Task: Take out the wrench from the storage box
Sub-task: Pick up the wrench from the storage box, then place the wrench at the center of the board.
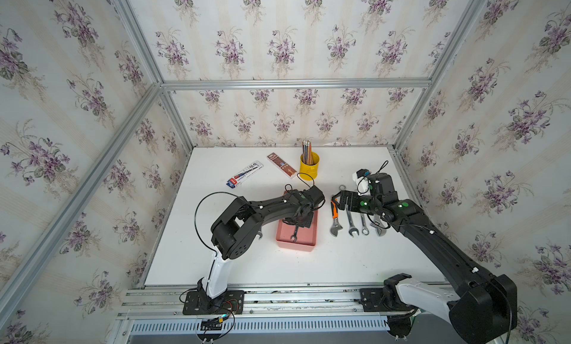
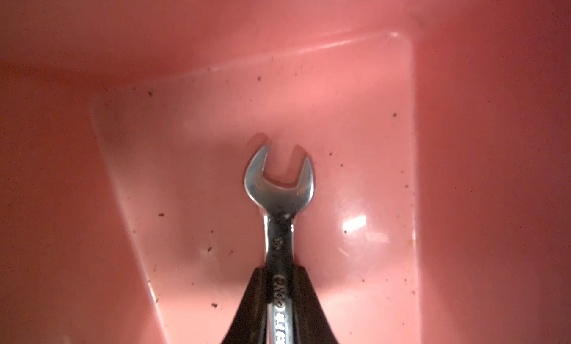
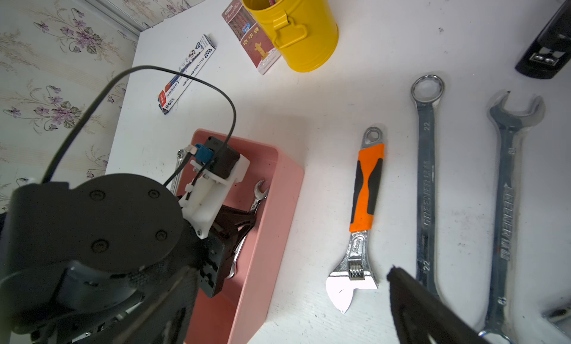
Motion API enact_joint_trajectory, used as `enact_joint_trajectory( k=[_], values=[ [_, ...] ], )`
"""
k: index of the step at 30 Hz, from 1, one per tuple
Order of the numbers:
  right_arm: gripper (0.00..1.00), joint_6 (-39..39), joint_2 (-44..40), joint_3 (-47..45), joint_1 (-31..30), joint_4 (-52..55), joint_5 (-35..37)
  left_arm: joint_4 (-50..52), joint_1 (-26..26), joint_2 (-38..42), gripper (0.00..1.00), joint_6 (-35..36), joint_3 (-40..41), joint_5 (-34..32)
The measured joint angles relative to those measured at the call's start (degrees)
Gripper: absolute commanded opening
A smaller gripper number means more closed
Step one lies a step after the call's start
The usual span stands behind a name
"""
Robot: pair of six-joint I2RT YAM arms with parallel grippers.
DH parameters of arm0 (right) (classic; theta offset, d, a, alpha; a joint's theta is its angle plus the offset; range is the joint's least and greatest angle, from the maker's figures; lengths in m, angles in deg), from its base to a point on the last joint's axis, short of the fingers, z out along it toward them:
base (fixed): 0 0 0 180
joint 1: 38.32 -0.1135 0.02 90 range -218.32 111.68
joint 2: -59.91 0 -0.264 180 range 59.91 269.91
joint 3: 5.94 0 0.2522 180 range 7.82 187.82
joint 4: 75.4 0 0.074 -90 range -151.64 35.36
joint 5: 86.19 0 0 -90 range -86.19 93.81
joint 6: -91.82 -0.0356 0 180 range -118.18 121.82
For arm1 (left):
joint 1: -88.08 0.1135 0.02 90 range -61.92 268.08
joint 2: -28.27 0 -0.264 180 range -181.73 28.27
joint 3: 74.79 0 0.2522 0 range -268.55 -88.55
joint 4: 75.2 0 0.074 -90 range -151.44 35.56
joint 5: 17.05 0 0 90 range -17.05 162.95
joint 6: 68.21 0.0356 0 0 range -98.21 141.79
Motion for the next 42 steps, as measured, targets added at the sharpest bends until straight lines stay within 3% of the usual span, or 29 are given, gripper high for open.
enact_joint_trajectory(
  k=[25, 32, 42],
  values=[
    [1.0, -0.11, 0.0, 0.0, 0.0, -0.37, -0.24, 13.29, 2.71, 8.63, 0.19, 2.73, -9.7, -0.28],
    [1.0, -0.68, -0.11, -0.55, 0.0, -2.89, -1.73, 15.17, 7.23, 17.03, 0.2, 4.9, -2.12, -1.7],
    [1.0, -1.01, -0.13, -0.83, -0.09, -4.11, -2.99, 12.55, 21.46, 25.73, 0.2, 12.22, 15.1, -4.5]
  ],
)
